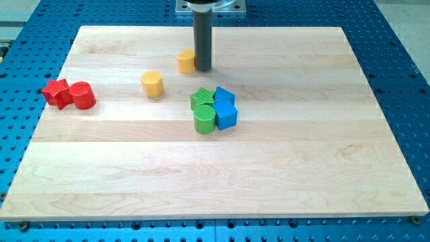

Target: Push the heart into the hexagon

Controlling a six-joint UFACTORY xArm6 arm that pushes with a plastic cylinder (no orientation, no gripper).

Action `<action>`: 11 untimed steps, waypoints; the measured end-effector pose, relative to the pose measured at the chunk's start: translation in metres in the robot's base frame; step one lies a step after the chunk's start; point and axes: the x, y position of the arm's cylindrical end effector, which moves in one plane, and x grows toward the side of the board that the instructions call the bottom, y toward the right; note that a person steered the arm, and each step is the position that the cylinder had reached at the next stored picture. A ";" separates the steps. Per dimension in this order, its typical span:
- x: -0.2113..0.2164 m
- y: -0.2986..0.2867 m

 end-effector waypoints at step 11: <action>0.097 -0.065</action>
